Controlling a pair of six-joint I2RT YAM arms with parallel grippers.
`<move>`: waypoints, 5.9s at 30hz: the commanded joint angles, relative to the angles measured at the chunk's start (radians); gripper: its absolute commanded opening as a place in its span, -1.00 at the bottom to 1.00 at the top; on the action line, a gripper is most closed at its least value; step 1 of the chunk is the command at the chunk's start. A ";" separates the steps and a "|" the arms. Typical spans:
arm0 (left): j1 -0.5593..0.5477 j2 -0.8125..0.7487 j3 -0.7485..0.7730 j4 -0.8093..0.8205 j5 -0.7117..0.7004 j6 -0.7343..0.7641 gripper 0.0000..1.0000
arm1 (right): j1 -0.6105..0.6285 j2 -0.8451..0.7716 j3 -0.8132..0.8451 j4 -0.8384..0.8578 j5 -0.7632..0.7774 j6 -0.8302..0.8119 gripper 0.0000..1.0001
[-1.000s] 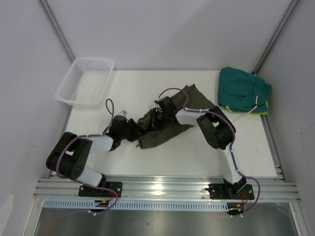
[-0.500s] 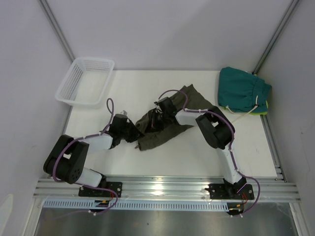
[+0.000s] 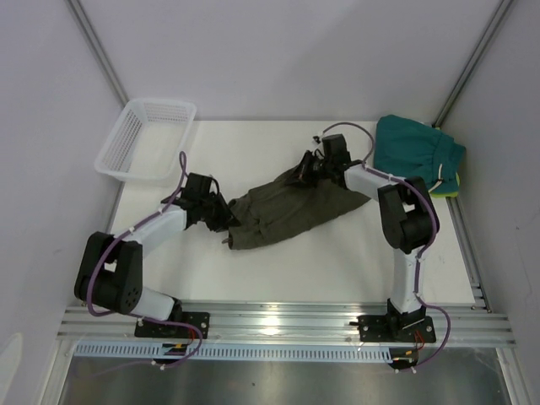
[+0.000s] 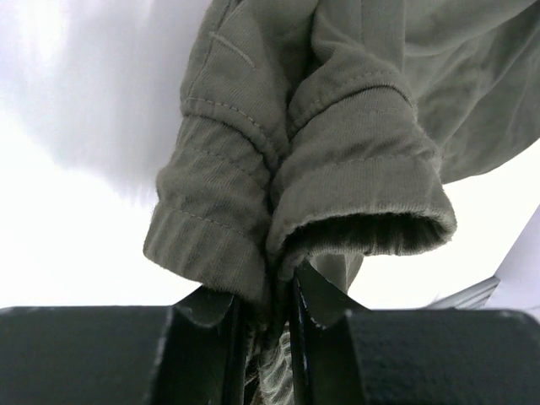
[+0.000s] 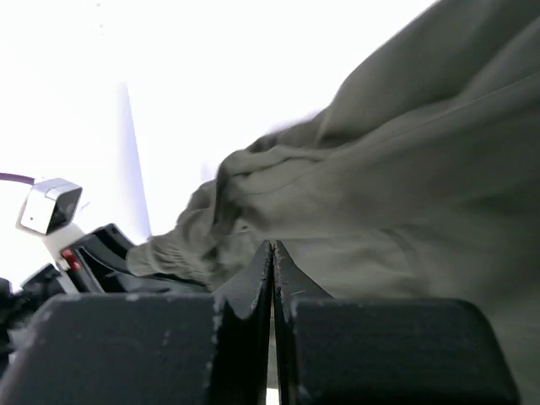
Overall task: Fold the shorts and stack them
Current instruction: Fold the shorts
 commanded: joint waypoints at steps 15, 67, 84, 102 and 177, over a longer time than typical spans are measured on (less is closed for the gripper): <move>0.120 0.157 0.498 -0.442 0.078 0.194 -0.99 | 0.021 -0.130 -0.243 -0.038 0.087 -0.155 -1.00; 0.129 0.039 0.715 -0.795 0.015 0.298 -0.99 | 0.371 0.090 -0.011 -0.145 0.296 0.020 -1.00; 0.117 0.024 0.710 -0.808 -0.021 0.311 -0.99 | 0.275 0.019 0.098 -0.135 0.306 0.062 -1.00; 0.049 0.039 0.764 -0.835 -0.010 0.289 -0.99 | 0.327 0.240 0.257 -0.164 0.379 0.083 -1.00; -0.586 0.746 1.436 -1.194 -0.722 -0.016 -0.99 | 0.026 -0.346 -0.525 -0.263 0.435 -0.079 -1.00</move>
